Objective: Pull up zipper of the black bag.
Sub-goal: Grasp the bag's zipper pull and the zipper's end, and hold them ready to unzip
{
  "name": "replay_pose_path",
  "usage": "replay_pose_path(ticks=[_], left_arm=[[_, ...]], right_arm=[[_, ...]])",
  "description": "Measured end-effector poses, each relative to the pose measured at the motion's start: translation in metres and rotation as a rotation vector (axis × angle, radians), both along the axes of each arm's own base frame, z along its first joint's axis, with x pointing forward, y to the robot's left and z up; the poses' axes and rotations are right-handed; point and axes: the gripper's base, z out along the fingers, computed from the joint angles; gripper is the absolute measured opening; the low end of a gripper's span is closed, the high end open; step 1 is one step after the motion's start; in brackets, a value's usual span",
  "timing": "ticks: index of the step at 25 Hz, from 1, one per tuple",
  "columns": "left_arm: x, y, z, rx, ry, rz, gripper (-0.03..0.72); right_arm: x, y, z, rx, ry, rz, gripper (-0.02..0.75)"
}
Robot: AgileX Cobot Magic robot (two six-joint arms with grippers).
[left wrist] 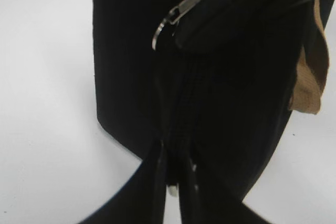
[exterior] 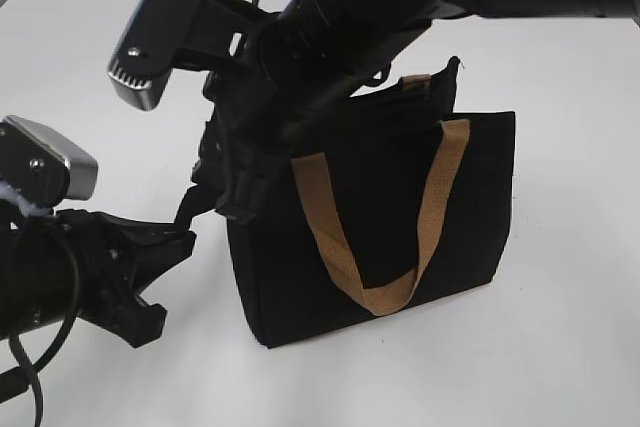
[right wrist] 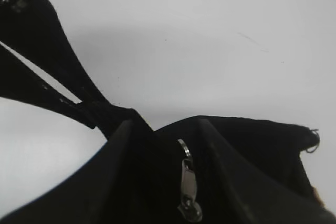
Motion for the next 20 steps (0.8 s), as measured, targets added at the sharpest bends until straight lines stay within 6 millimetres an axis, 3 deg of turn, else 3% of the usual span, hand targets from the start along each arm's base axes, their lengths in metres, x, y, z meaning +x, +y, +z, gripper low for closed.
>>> replay_pose_path(ticks=[12,20], left_arm=[[-0.001,0.000,-0.001,0.014,0.006,-0.007,0.026],[-0.002,0.001,0.005,0.000,-0.016,-0.011,0.026]], right_arm=[[0.009,0.001,-0.012,-0.052,-0.046,-0.014,0.292],[0.009,-0.008,-0.023,-0.209,-0.023,-0.004,0.165]])
